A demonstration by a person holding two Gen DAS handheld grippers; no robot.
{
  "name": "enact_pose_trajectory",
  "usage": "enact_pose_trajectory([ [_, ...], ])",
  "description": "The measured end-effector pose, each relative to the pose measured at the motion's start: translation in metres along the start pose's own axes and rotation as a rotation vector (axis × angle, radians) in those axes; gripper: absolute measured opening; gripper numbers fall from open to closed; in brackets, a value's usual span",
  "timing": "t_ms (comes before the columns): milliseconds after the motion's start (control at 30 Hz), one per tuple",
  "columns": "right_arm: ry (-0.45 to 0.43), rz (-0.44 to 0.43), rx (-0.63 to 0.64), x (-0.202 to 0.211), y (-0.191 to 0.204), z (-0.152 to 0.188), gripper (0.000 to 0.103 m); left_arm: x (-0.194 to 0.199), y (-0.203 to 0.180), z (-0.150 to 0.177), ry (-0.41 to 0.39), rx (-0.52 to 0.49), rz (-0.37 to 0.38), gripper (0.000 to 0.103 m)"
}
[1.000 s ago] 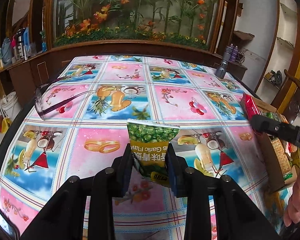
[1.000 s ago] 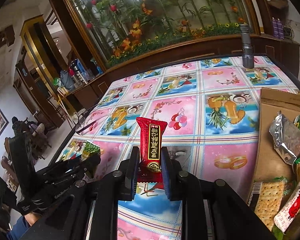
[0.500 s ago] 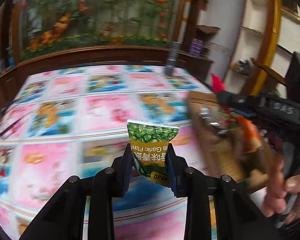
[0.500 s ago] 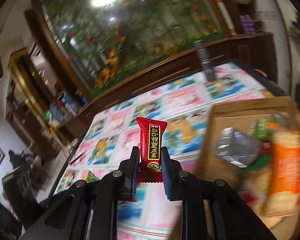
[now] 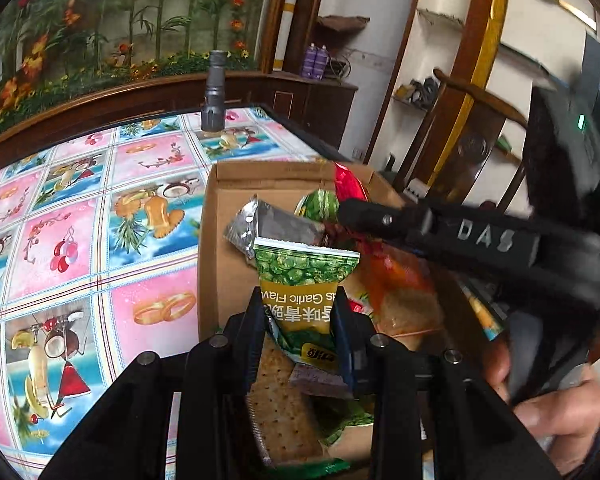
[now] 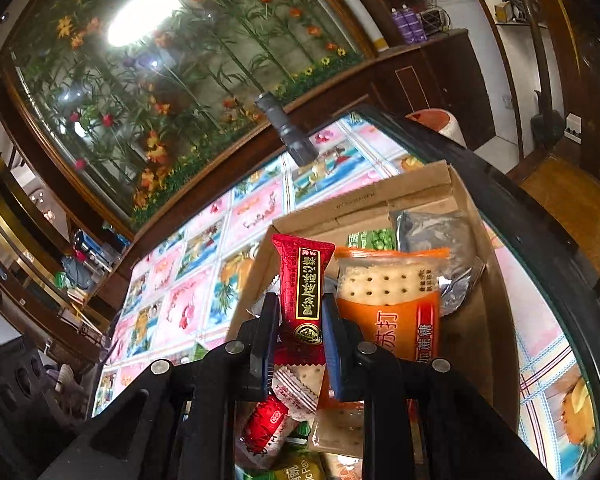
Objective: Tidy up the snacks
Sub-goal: 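Carry the green bag and red wrapped snack over the box, then open both grippers to drop the two snacks into the box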
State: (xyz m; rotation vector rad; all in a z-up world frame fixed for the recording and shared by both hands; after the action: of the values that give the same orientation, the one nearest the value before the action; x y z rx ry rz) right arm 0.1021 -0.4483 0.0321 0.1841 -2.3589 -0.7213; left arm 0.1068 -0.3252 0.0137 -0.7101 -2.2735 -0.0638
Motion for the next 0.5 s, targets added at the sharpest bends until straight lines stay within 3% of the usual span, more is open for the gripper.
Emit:
enact_pose_trajectory([
  [300, 0.016, 0.050, 0.009, -0.003, -0.005, 0.003, 0.024, 0.002, -0.005, 0.004, -0.017, -0.038, 0.001, 0.032],
  [400, 0.006, 0.045, 0.007, -0.001, -0.004, 0.002, 0.025, 0.012, -0.009, 0.001, -0.048, -0.051, -0.002, 0.056],
  [500, -0.038, 0.041, 0.013, 0.008, -0.001, -0.003, 0.025, 0.024, -0.012, -0.002, -0.088, -0.065, -0.012, 0.060],
])
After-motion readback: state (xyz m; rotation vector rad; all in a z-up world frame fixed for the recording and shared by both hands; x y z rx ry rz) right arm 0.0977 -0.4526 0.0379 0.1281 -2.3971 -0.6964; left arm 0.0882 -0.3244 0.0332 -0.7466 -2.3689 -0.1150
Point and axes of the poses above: each gripper's, at about its wrist camera, not at the fingertips, and x roughly against the way its jaws point, y to its left, z to its underside, the point moved 7 cm from there along -x, roughly the way its jaws point, and after that the axes turned 1 degree about -z, right-handed, at the moved point
